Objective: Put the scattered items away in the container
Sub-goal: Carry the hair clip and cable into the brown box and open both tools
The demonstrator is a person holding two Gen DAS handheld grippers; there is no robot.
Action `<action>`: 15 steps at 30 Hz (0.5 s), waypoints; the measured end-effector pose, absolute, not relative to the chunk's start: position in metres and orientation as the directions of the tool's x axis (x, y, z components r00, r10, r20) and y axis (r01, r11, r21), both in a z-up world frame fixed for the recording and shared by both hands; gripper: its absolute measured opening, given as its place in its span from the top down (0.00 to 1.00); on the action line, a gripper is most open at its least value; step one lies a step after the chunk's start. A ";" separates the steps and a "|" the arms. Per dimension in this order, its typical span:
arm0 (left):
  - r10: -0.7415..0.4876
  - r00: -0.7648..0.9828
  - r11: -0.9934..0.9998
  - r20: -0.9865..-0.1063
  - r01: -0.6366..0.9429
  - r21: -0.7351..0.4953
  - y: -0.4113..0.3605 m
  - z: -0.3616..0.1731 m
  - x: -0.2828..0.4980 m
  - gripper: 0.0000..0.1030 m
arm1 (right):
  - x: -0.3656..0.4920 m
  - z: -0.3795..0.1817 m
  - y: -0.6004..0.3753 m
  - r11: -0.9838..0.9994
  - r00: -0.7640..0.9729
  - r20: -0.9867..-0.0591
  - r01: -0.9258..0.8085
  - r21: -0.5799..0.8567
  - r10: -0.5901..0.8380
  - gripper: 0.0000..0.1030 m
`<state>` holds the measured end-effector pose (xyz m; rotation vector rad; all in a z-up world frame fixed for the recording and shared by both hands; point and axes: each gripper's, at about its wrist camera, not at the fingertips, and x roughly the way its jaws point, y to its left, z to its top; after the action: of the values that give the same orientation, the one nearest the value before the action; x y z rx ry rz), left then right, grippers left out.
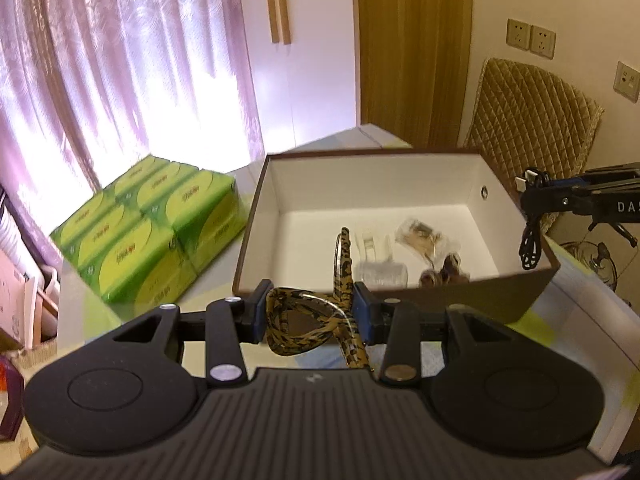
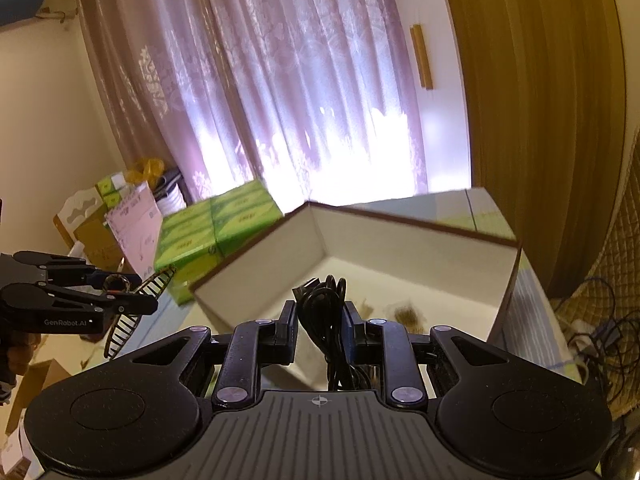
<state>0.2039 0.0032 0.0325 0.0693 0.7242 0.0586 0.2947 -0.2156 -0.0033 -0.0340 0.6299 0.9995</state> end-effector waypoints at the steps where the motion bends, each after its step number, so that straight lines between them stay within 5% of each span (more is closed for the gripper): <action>1: 0.076 0.754 0.996 -0.652 -0.024 0.088 0.003 0.035 0.208 0.64 | 0.299 -0.001 -0.214 0.555 0.383 -0.503 -0.793 0.250 0.774 0.76; 15: 0.019 0.766 0.995 -0.642 0.050 0.089 0.004 0.035 0.314 0.64 | 0.380 -0.019 -0.177 0.553 0.393 -0.534 -0.815 0.175 0.749 0.76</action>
<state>0.3140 0.0035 0.0347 0.1026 0.6977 -0.0169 0.3795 -0.1768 -0.0187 -0.1215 0.6110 0.9949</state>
